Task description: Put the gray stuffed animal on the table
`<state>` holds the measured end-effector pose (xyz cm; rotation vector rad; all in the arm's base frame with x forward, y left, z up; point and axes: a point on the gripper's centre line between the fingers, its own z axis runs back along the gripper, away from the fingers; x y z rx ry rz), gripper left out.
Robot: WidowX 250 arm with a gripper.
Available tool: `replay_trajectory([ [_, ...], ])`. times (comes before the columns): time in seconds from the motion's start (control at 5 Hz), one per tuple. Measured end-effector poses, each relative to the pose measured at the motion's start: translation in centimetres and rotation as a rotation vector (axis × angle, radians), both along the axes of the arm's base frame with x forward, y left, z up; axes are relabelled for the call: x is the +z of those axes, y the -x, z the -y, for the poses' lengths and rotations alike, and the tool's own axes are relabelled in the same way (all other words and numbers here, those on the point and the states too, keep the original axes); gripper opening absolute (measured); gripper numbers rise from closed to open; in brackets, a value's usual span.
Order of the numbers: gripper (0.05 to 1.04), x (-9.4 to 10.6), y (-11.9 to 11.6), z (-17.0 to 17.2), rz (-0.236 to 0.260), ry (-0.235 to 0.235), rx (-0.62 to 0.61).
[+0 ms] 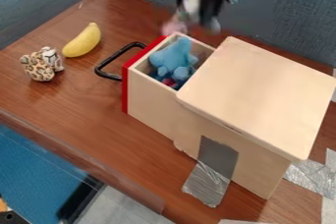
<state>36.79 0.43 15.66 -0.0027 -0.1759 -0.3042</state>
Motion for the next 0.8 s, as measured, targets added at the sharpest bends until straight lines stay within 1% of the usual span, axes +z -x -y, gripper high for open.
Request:
replay_trajectory([
  [0.2, 0.605, -1.0, -1.5, -2.9, -0.010, -0.014, 0.055],
  [0.4, 0.605, -2.6, -3.0, -6.9, -0.013, -0.005, 0.133],
  [0.6, 0.605, -4.3, -4.4, -9.3, 0.007, -0.018, 0.148],
  [0.8, 0.605, -7.3, -5.4, -11.3, -0.014, -0.029, 0.155],
])
